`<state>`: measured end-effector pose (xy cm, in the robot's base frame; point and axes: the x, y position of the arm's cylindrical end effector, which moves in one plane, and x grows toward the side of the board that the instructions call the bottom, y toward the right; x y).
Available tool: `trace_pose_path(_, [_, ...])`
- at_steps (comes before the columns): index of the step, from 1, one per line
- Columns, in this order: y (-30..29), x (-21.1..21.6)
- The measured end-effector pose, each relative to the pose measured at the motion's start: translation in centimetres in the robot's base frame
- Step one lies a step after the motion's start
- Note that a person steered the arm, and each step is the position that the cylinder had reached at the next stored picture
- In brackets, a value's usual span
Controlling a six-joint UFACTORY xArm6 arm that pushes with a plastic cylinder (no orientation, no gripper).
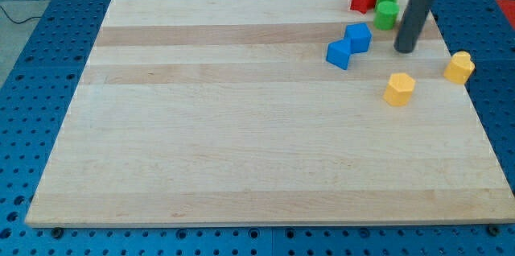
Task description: Push the red circle into the green star
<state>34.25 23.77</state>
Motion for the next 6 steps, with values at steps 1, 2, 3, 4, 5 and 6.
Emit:
trace_pose_path(1, [3.1,-0.8])
trace_pose_path(2, [2.8,-3.8])
trace_pose_path(3, [0.5,-7.2])
trace_pose_path(4, [0.3,-8.1])
trace_pose_path(5, [0.3,-6.0])
trace_pose_path(6, [-0.3,-3.6])
